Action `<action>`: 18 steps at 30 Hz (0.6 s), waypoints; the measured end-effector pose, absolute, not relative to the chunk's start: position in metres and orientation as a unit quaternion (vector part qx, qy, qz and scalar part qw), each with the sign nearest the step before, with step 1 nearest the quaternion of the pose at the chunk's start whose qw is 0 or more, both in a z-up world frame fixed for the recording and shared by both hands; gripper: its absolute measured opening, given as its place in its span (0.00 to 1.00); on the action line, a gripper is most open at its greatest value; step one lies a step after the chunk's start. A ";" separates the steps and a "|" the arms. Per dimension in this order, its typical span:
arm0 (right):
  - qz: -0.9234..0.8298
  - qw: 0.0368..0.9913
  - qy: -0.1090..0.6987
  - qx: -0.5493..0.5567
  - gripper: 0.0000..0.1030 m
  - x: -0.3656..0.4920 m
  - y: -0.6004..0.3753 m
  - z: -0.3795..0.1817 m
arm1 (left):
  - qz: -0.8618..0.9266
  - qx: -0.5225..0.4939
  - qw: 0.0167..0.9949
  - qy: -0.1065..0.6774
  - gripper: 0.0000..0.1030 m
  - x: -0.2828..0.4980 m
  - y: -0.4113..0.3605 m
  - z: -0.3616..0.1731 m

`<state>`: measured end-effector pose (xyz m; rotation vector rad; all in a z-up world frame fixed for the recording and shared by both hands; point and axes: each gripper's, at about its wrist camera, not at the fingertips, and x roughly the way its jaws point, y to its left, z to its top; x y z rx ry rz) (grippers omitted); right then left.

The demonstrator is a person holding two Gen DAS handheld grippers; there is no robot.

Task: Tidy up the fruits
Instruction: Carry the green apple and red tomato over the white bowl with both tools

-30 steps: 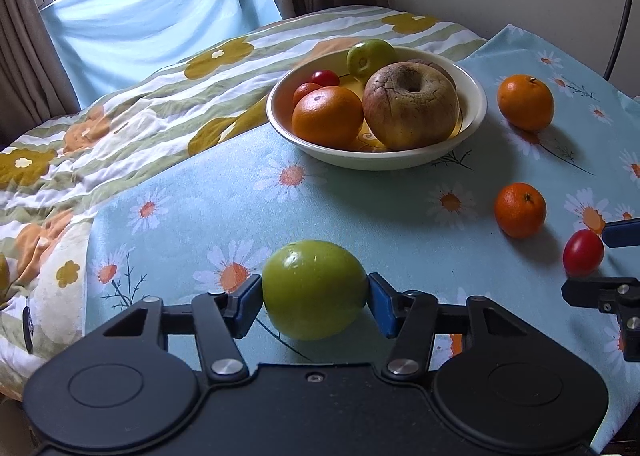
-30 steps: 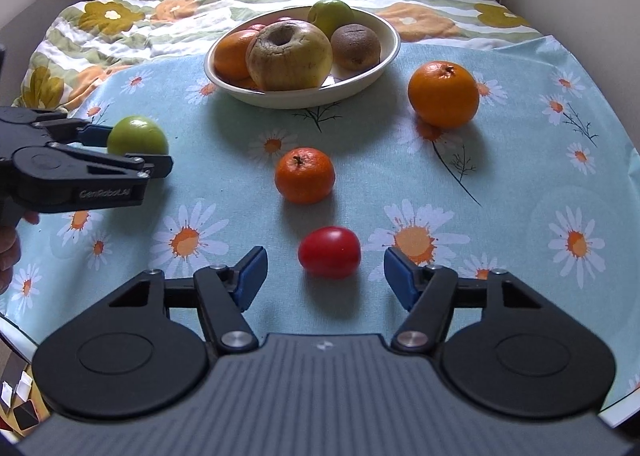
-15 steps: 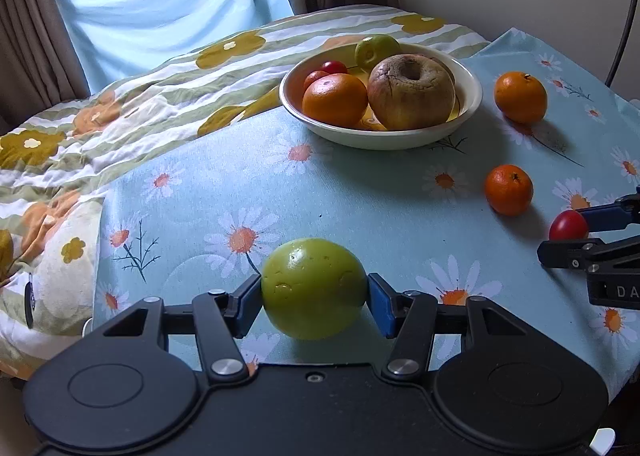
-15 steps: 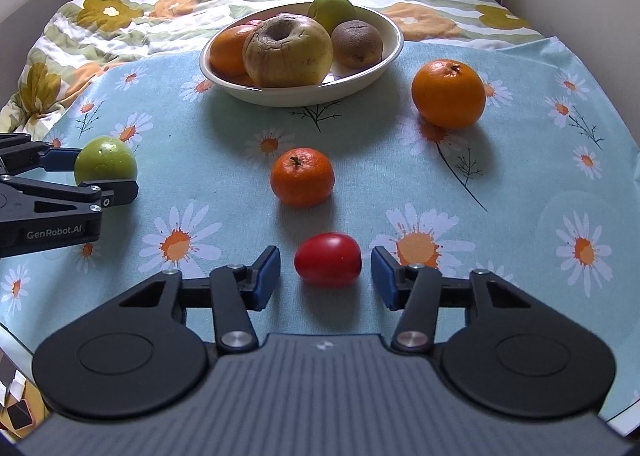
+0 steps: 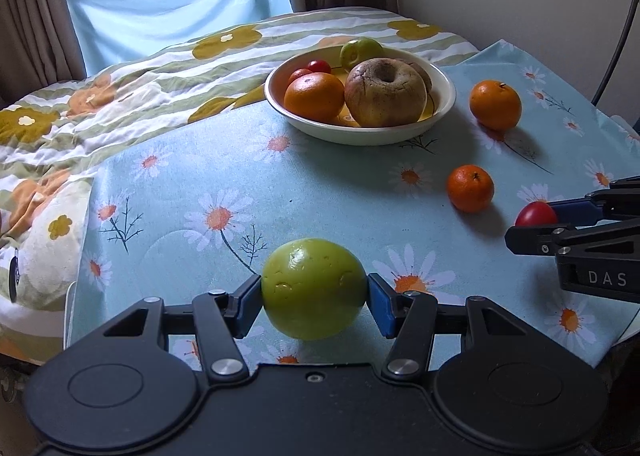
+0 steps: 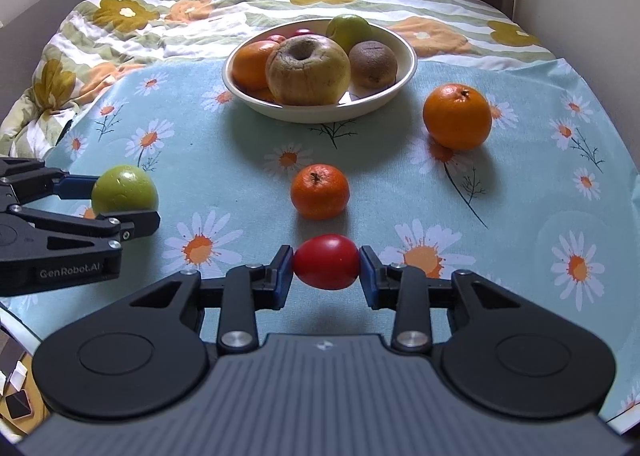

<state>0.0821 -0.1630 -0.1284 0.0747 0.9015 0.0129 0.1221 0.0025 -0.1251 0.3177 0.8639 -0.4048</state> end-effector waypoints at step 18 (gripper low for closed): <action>0.027 0.914 0.403 0.036 0.48 0.075 -0.161 -0.055 | -0.210 0.122 0.897 0.370 0.58 0.109 -0.006 -0.052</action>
